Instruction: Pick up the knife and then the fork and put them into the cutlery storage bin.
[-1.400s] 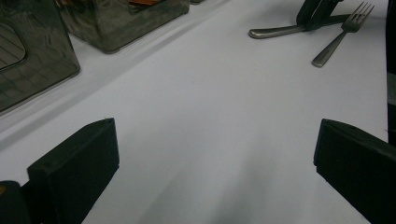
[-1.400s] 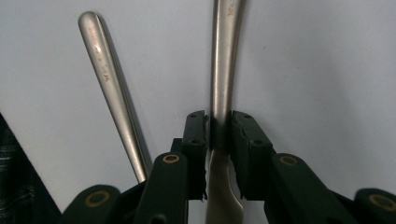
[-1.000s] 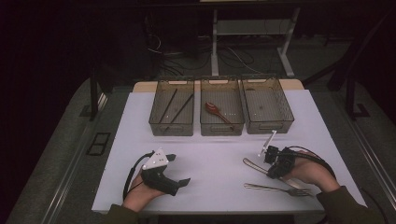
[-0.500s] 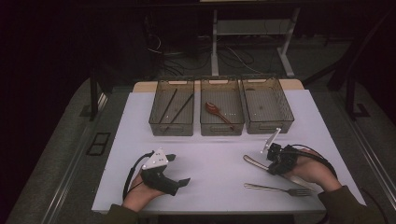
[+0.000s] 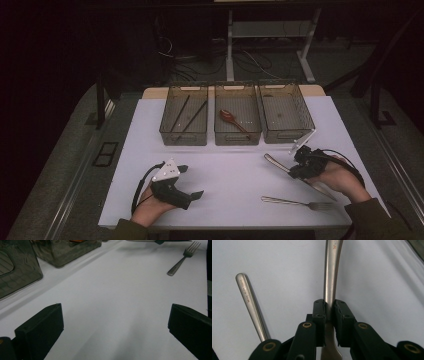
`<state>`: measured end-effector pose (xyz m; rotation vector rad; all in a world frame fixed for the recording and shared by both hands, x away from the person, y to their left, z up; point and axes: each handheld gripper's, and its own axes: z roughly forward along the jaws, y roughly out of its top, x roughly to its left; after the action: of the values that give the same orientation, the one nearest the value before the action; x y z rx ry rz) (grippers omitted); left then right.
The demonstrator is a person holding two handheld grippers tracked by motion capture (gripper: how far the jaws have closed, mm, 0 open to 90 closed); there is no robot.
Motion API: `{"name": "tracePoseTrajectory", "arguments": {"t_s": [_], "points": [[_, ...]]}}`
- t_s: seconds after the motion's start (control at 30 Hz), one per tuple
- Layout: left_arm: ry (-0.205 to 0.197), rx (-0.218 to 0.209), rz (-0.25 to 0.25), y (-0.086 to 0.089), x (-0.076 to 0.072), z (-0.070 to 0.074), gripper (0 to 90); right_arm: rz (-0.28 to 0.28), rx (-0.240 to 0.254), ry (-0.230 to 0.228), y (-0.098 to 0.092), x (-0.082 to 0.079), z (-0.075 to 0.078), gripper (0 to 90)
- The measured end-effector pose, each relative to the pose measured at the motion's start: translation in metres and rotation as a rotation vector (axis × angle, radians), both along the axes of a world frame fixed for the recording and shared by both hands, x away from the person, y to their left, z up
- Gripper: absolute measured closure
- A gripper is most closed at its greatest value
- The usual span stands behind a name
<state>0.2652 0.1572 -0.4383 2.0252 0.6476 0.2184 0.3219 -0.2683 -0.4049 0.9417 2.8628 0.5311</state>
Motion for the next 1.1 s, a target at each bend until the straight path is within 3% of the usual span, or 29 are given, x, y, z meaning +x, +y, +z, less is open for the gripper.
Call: {"name": "tracePoseTrajectory", "arguments": {"t_s": [0.17,1.1], "points": [[0.0,-0.001,0.001,0.0,0.0,0.0,0.0,-0.026,0.052,-0.003,-0.007,0.001,0.005,78.6],[-0.002,0.002,-0.003,-0.001,0.0,0.0,0.0,-0.101,0.169,-0.073,-0.03,0.018,0.039,78.6]]}}
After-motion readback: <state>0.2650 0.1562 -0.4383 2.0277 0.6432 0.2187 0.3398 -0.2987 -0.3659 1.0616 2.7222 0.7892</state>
